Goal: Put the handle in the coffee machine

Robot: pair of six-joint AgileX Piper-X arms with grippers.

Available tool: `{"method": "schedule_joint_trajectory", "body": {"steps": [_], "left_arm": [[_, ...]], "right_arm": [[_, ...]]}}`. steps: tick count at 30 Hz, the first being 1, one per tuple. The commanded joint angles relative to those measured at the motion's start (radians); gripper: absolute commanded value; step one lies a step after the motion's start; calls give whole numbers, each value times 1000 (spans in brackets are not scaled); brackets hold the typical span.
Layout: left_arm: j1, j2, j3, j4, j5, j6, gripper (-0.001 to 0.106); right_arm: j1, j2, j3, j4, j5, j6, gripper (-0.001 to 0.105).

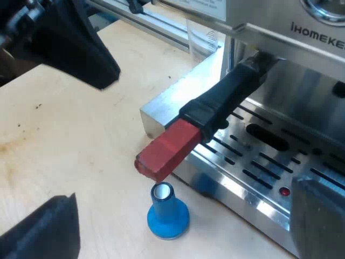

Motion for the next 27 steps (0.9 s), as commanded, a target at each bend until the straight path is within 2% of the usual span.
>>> {"method": "schedule_joint_trajectory", "body": {"steps": [1,4,9,11,12,13,14,16,19,22,26,27], "left_arm": [[7,-33,-5,4,-2,-19,0],[6,-62,-5,4,-11,-55,0],[6,-95,-5,4,-49,-54,1],[6,-105,-5,4,-56,-54,7],[6,-109,-5,4,-56,-54,12],[6,-115,-5,4,-56,-54,25],[6,-116,-5,4,-56,-56,29],[6,-118,-5,4,-63,-64,49],[6,-118,-5,4,-63,-64,68],[6,-125,-6,9,-63,-64,75],[6,-138,-26,20,-63,-68,76],[6,-143,-39,21,-63,-87,76]], "right_arm": [[1,-9,-15,-14,-9,-11,79],[1,-9,-15,-1,-1,-11,79],[1,-9,-15,3,-1,-11,79],[1,-9,-12,3,-1,-11,79],[1,-9,-13,3,-1,-11,79],[1,-9,-13,3,-1,-6,79],[1,-9,-13,3,-1,2,79],[1,-9,-13,0,-1,11,79],[1,-9,-15,1,-1,23,79],[1,-9,-26,3,-1,52,79],[1,-9,-57,13,-1,59,79],[-12,-9,-72,33,-1,59,79]]}}
